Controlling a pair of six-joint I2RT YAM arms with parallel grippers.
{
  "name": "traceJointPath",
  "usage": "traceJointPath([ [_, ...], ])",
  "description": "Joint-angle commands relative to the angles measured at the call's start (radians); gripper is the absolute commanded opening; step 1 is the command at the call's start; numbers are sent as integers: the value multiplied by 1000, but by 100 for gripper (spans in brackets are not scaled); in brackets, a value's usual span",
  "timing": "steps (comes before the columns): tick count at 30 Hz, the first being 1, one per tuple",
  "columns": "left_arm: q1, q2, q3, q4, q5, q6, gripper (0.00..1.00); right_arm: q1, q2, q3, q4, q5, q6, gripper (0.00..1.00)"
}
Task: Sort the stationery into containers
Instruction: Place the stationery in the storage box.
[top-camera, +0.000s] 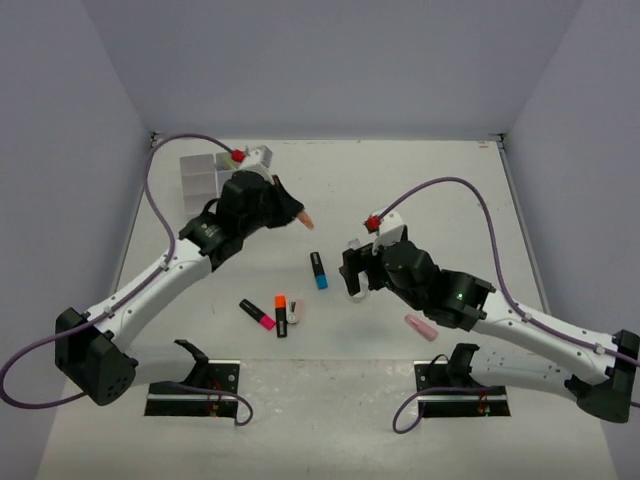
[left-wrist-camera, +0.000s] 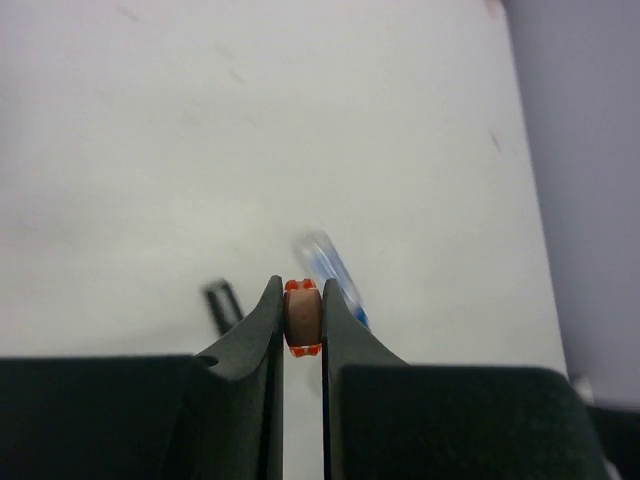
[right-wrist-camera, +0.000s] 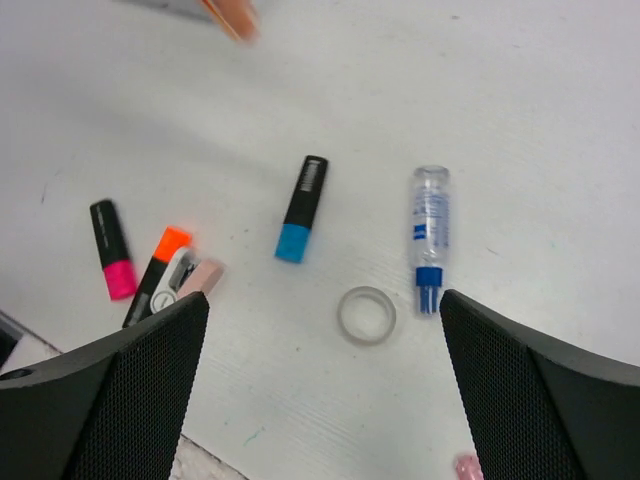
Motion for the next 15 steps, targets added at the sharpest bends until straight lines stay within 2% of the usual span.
traceJointPath([
  [1, 206, 56, 117, -78, -456, -8, 0, -35, -165, -13, -178, 225, 277, 99],
  [4, 270, 142, 159, 33, -641, 10, 0, -39, -239, -32, -208, 196, 320, 99],
  [8, 376, 278, 246, 102, -644, 2, 0, -39, -271, -25, -262, 153, 342, 99],
  [15, 404, 400, 256, 196, -631, 5, 0, -39, -299, -34, -299, 147, 332, 99],
])
